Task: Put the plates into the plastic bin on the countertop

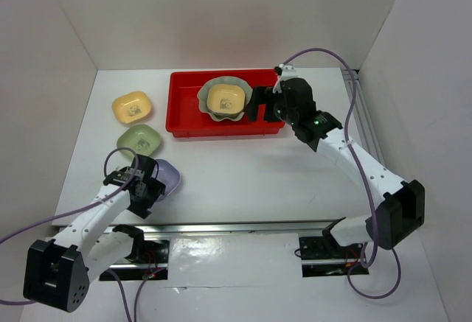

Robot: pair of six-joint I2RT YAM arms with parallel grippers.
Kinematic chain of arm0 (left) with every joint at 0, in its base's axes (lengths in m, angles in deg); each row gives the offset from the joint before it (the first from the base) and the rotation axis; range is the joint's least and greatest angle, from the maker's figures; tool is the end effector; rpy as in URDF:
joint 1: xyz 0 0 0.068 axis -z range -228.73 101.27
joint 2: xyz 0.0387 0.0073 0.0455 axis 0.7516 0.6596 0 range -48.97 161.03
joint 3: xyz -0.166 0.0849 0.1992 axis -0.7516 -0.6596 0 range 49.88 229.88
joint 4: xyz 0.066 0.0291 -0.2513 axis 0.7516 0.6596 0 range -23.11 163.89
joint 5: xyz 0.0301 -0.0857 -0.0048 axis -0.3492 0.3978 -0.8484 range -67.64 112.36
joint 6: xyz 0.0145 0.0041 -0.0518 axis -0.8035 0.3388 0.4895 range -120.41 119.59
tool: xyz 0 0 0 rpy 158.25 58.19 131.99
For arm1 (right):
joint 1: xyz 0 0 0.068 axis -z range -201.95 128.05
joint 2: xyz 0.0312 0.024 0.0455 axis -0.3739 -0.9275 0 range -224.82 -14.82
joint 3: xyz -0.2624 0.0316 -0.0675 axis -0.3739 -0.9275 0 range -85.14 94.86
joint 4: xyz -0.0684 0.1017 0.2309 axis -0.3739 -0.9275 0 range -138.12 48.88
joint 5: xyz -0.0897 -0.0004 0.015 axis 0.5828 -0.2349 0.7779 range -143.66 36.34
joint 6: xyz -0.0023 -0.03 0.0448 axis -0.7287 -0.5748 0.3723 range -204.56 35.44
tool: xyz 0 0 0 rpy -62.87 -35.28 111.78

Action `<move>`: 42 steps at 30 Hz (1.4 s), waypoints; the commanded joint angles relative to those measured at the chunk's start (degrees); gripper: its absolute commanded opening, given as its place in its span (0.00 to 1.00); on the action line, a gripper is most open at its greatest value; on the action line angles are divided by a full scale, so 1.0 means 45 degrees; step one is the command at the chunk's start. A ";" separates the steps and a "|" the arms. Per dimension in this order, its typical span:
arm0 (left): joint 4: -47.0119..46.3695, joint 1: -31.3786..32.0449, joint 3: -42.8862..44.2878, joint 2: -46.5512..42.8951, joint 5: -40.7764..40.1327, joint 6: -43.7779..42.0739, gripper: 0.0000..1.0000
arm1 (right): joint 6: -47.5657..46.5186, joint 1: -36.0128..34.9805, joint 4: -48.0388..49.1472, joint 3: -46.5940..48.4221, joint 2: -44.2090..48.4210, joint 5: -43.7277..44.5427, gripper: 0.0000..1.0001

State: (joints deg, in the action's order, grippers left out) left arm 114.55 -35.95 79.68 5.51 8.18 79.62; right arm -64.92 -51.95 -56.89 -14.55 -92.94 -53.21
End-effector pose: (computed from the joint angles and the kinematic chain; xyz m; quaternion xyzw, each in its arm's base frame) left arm 0.1456 -0.0240 0.1773 -0.5588 0.8060 -0.0263 0.1934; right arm 0.2747 0.1582 0.3558 -0.0732 0.8321 0.2278 0.5003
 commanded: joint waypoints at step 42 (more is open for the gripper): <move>-0.3362 0.0970 0.8997 0.3485 0.2116 -0.7295 0.00 | 0.0382 0.3287 0.1024 0.0212 0.2556 -0.0959 1.00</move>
State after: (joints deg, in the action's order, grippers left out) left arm 109.19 -31.69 113.80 12.54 16.82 52.01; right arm -63.98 -37.90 -56.56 -14.51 -85.56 -56.03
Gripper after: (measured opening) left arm 0.168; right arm 0.999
